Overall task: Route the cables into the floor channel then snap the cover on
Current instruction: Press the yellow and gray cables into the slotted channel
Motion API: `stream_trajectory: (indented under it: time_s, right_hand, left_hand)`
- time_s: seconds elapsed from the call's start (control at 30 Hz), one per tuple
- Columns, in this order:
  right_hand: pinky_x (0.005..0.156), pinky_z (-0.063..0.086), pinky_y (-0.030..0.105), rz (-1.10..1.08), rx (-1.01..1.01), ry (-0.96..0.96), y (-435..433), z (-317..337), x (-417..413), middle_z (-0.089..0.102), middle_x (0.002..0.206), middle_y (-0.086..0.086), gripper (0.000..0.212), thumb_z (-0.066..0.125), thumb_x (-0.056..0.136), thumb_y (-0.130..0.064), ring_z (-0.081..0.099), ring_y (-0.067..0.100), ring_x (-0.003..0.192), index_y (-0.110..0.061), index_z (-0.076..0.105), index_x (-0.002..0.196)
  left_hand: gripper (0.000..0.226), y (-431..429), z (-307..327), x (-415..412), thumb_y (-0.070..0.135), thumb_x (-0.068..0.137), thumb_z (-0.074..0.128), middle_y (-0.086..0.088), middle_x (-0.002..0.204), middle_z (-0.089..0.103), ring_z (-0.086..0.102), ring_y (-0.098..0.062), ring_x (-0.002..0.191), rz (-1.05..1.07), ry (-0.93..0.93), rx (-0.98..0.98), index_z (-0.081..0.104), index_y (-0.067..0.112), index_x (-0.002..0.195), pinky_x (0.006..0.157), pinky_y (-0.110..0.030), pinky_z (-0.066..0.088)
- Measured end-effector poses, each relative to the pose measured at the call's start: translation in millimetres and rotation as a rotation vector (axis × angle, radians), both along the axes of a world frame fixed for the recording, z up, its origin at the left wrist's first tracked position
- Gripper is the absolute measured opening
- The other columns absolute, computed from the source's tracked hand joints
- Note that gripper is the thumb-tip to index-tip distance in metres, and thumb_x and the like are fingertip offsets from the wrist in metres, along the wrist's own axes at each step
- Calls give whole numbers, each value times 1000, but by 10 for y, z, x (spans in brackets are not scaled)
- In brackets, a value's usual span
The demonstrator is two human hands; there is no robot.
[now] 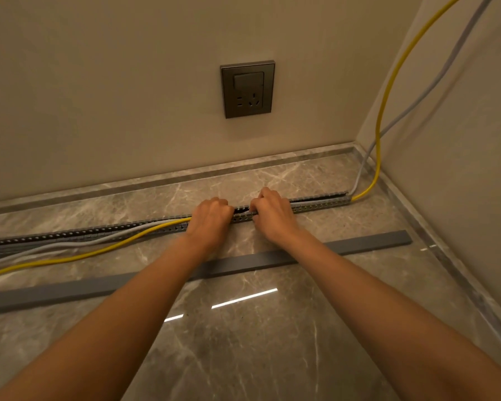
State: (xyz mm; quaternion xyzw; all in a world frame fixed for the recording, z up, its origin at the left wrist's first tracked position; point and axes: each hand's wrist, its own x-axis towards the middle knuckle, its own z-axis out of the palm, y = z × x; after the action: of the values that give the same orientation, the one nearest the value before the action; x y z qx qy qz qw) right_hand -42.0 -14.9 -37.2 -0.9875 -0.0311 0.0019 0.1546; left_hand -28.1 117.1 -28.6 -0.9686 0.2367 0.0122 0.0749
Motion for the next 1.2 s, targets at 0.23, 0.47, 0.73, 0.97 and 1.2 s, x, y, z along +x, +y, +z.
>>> stream_trajectory:
  time_s: [0.23, 0.47, 0.73, 0.97, 1.2]
  right_hand:
    - [78, 47, 39, 15, 28, -125, -231, -50, -111, 54, 117, 16, 21, 48, 90, 3, 60, 35, 93, 4, 64, 103]
    - [90, 46, 37, 82, 12, -145, -576, -40, -161, 64, 113, 13, 29, 50, 88, -4, 60, 29, 102, -3, 63, 114]
    - [100, 41, 34, 144, 91, 12, -766, 16, -174, 56, 131, 6, 43, 49, 89, -5, 52, 24, 121, -11, 50, 132]
    - [91, 46, 37, 3, 115, -39, -1065, -1, -196, 61, 119, 12, 29, 50, 89, -3, 57, 30, 109, -5, 62, 115]
    - [88, 47, 40, 17, 6, 21, -1046, 91, -143, 60, 117, 15, 26, 52, 87, 1, 57, 33, 108, -3, 64, 110]
  left_hand:
    - [26, -123, 66, -48, 11, 97, 41, -14, 117, 62, 58, -31, 106, 72, 22, 80, 58, 5, 116, 85, -38, 48]
    - [28, -327, 112, -95, 8, 93, 45, -13, 116, 63, 58, -32, 104, -15, 12, -2, 60, 7, 116, 85, -40, 46]
    - [34, -604, 4, -122, 5, 90, 47, -13, 117, 60, 59, -34, 106, 67, 89, -176, 59, 10, 122, 83, -41, 48]
    - [35, -761, -7, -154, 8, 93, 46, -15, 123, 58, 56, -34, 110, 54, 105, -155, 52, 9, 128, 87, -41, 47]
    - [37, -760, 36, -130, 2, 92, 47, -19, 122, 58, 55, -36, 112, 118, 202, -287, 56, 7, 127, 93, -42, 45]
